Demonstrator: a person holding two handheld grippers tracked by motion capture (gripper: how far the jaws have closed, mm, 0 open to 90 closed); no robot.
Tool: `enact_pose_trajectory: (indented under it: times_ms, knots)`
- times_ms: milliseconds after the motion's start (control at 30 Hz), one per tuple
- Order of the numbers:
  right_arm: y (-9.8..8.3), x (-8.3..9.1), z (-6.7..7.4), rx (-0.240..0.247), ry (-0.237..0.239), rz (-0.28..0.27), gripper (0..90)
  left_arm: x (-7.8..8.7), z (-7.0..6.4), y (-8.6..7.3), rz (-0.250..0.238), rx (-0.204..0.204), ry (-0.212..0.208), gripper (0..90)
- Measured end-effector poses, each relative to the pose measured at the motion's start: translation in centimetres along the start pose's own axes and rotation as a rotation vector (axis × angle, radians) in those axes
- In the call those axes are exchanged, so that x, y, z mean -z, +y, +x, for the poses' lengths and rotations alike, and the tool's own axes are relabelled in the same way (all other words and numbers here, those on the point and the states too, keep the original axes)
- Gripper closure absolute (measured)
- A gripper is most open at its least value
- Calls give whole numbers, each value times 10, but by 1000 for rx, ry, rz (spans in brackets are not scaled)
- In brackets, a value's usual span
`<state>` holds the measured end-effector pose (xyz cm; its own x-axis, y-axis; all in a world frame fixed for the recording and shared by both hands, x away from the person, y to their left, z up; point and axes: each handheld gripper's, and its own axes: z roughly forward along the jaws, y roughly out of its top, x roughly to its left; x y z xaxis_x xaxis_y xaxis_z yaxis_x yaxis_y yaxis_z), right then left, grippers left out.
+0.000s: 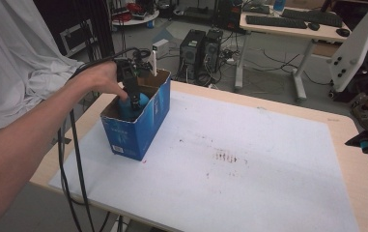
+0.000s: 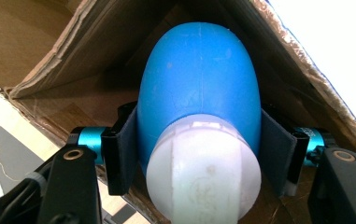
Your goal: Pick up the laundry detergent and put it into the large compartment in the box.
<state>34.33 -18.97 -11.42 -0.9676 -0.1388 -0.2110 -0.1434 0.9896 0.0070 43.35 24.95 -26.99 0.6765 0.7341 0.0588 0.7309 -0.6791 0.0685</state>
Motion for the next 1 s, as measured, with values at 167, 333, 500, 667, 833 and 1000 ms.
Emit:
enact_pose_trajectory:
  times_ms: [167, 333, 500, 667, 833, 1000]
  knots:
    - [-1, 0, 0, -2, 3, -1, 117, 5, 0, 0, -9, -16, 8, 336]
    - [0, 0, 2, -2, 3, 2, 117, 10, -1, 0, -17, -20, 21, 306]
    - [-1, -1, 3, -8, 7, 6, 117, 13, -2, 0, -15, -27, 29, 275]
    - [-2, -1, 3, -6, 7, 6, 117, 17, -3, 2, -14, -43, 32, 247]
    - [-2, 0, 4, -9, 6, 5, 117, 21, -4, 3, -11, -54, 36, 244]
    - [-2, -1, 4, -7, 5, 9, 117, 33, -8, 8, -29, -76, 39, 235]
